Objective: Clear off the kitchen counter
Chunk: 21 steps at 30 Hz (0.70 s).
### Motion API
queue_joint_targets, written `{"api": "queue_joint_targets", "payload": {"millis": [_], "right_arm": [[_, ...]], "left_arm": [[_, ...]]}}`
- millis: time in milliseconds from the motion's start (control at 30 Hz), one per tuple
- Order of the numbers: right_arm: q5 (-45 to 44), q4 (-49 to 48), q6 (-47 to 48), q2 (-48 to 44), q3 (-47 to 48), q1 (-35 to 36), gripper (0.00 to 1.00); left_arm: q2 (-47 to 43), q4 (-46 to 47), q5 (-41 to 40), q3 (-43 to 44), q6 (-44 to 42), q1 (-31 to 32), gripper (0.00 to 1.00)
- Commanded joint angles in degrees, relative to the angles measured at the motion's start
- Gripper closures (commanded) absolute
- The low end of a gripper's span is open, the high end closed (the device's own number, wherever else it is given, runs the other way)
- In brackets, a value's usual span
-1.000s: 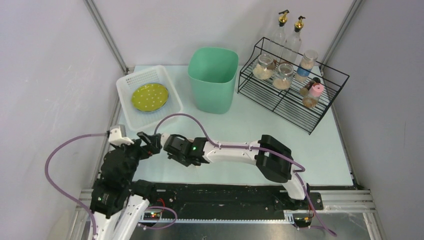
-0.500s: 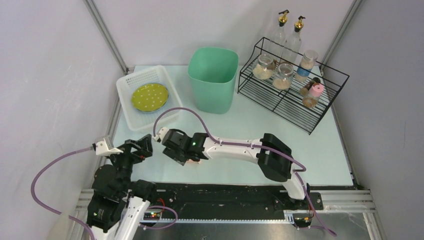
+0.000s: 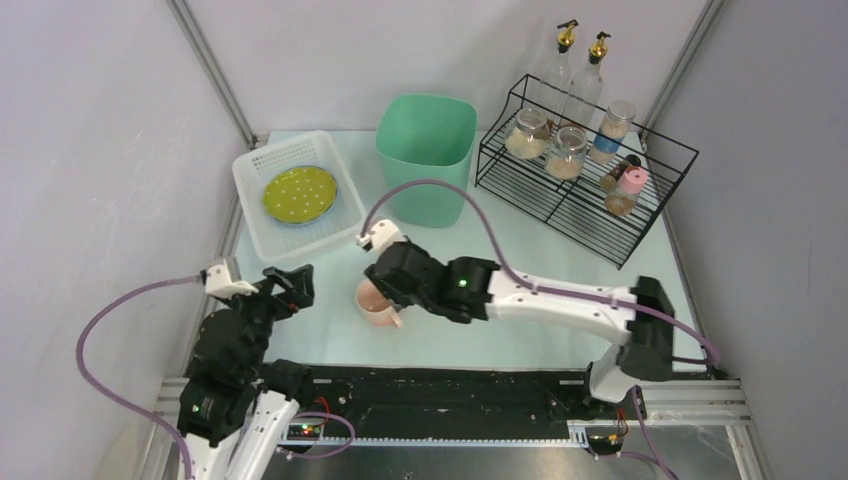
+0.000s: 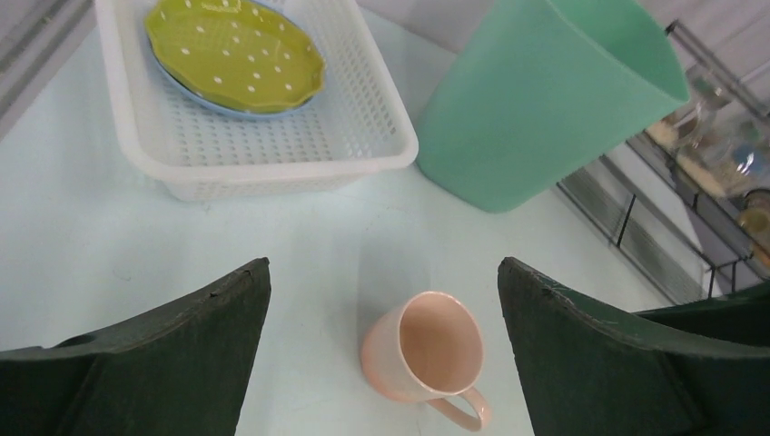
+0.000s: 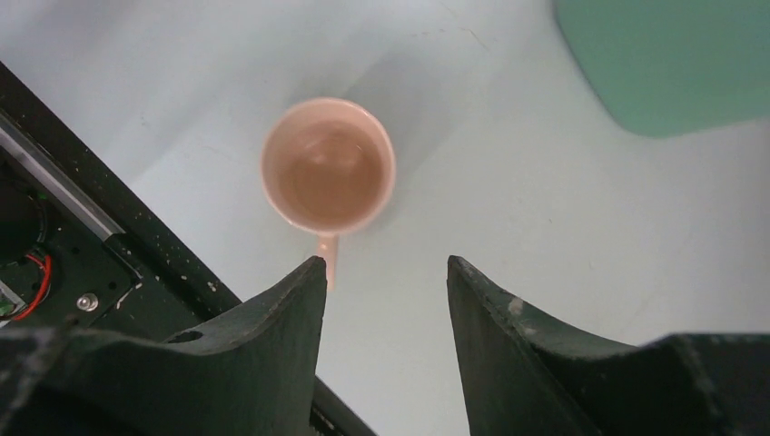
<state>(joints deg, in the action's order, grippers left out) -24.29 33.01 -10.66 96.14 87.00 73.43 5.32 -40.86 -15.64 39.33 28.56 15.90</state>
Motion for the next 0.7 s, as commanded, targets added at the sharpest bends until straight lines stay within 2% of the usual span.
{"api": "queue_joint_targets", "payload": {"millis": [0, 300, 667], "right_arm": [[-6.6, 0.7, -5.4, -7.4, -5.9, 0.0, 0.45], [-8.8, 1.8, -11.7, -16.4, -17.0, 0.1, 0.45], [-9.2, 0.6, -14.9, -21.0, -23.6, 1.1, 0.45]], "left_arm": [[7.5, 2.5, 7.7, 0.4, -0.9, 0.3, 0.02], [30.2, 3.6, 19.2, 0.7, -2.4, 3.7, 0.02], [43.5, 3.3, 18.3, 0.9, -1.9, 9.9, 0.02]]}}
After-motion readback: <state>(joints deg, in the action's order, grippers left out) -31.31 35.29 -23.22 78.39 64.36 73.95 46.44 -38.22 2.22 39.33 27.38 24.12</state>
